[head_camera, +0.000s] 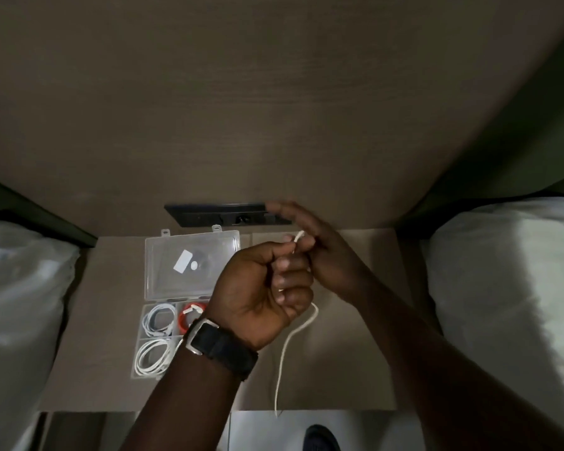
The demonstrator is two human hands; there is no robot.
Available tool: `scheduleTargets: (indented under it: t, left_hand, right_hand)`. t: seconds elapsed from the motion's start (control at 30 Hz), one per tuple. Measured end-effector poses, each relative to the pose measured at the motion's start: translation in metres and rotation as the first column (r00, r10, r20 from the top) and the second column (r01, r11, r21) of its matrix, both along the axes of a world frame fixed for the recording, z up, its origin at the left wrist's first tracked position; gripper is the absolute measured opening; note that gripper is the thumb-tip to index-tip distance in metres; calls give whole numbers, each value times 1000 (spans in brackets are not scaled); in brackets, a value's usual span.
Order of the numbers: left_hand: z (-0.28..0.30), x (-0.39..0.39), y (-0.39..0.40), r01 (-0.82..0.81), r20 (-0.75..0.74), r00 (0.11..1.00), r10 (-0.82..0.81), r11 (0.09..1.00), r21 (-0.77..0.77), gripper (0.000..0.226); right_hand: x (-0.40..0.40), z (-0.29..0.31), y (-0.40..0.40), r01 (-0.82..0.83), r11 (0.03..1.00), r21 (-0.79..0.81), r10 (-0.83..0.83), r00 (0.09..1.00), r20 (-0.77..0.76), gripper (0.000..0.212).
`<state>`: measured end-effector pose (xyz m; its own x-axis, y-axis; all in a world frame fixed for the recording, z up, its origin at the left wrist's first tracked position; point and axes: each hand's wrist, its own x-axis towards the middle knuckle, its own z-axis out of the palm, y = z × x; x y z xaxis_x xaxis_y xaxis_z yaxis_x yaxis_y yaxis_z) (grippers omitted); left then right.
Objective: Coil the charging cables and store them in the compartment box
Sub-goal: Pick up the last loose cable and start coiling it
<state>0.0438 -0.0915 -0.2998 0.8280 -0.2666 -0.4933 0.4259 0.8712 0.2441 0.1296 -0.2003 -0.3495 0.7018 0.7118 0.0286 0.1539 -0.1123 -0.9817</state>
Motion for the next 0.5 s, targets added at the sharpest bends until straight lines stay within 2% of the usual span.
scheduleTargets:
  t: [0.07, 0.1, 0.17, 0.23, 0.3, 0.33, 0.37, 0.4, 0.43, 0.47, 0.5]
  left_hand:
    - [5, 2, 8, -14, 43, 999, 16, 999, -37, 20]
    - [6, 5, 12, -89, 53, 994, 92, 995, -44, 22]
    - [4, 14, 27, -318, 47, 947, 317, 948, 0, 24]
    - [-4, 21, 43, -482, 99, 876, 472, 863, 151, 22]
    - [-18, 24, 48, -495, 209, 867, 452, 739, 457, 20]
    - [-25, 22, 44, -425, 251, 903, 350, 633, 647, 19]
    - [-32, 17, 36, -326, 264, 945, 192, 500, 803, 19]
    - [-38, 12, 24, -248, 264, 964, 12, 385, 889, 19]
    - [-43, 6, 11, -192, 246, 960, -132, 327, 925, 20]
    - [-46, 0, 0, -145, 219, 956, -193, 339, 930, 25]
    - [-46, -4, -8, -97, 186, 966, -181, 414, 905, 30]
  right_hand:
    - [-9, -3, 1, -34, 992, 122, 74, 939, -336, 24]
    - [-20, -6, 0, -24, 991, 132, 80, 896, -437, 17]
    - [-50, -15, -9, -62, 995, 75, 92, 848, -522, 19]
    - [-76, -19, -28, -158, 987, 18, 140, 812, -566, 19]
    - [-83, -13, -50, -230, 972, -54, 180, 867, -464, 20]
    - [-75, -9, -60, -214, 972, -99, 168, 923, -347, 22]
    - [-63, -3, -66, -158, 975, -154, 133, 978, -162, 27]
    - [-47, 3, -68, -65, 977, -201, 80, 994, 67, 30]
    - [-29, 8, -68, 31, 971, -238, 42, 954, 297, 29]
    - [-12, 10, -64, 121, 961, -248, 2, 895, 447, 25]
    - [5, 9, -61, 205, 949, -239, -59, 862, 503, 21]
